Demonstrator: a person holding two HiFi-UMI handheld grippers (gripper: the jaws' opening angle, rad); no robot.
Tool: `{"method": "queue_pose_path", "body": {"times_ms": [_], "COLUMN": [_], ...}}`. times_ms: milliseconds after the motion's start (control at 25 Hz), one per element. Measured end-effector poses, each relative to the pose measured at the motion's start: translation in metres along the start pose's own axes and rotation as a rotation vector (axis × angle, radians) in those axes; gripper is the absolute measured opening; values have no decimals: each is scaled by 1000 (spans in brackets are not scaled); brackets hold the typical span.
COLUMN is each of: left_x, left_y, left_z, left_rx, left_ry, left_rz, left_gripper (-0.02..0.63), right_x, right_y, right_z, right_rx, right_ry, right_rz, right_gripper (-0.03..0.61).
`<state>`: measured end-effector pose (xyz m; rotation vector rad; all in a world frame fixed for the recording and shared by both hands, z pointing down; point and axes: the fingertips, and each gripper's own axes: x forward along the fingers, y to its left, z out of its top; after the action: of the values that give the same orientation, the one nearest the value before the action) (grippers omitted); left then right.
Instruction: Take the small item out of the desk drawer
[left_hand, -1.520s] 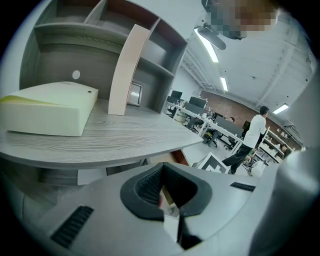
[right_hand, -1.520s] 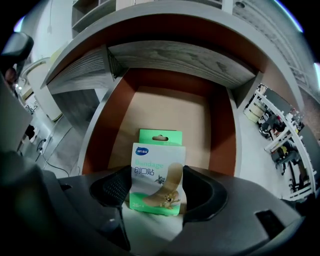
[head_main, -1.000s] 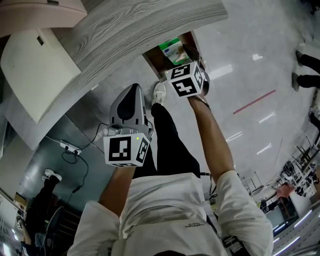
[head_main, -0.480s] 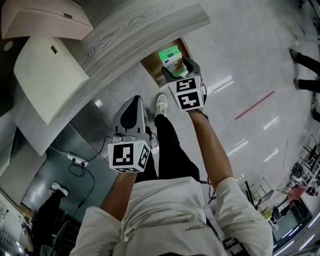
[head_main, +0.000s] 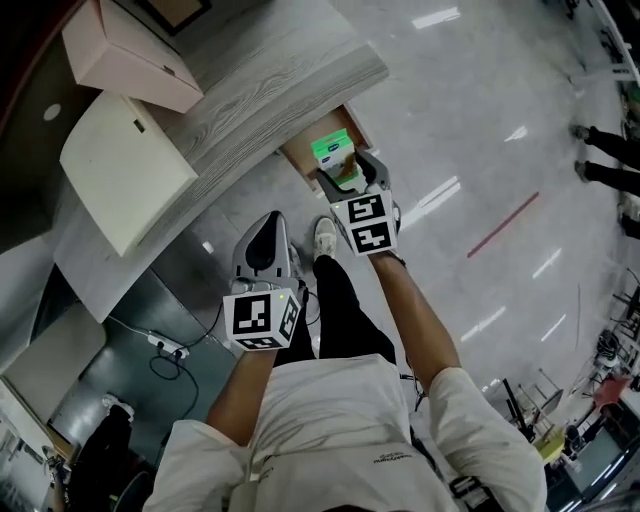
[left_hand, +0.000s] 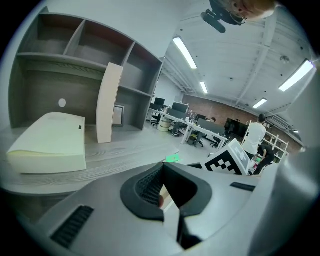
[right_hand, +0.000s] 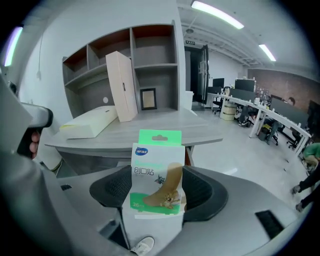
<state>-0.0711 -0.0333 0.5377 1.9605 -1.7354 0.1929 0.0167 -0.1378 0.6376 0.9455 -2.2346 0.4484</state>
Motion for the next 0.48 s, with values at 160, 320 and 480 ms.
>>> {"method": "queue_pose_path", "body": {"times_ms": [160,320,480], "left_x": [-11,-25,-39], "left_y": [-8,-14,-27], "left_z": [17,33,52], "left_rx": [19,38,79], "left_ry": [-24,-39,-62], "left_rz": [-12,-23,-27], "left_gripper": [15,15,15], "right_x": [-27,-56,-89], "right_y": [6,14,22], "right_z": [19,40,60], "right_rx": [16,35,40], "right_ry": [-53,-105,-149], "right_rz": [-16,-30,-28], "right_gripper": [328,328,328]}}
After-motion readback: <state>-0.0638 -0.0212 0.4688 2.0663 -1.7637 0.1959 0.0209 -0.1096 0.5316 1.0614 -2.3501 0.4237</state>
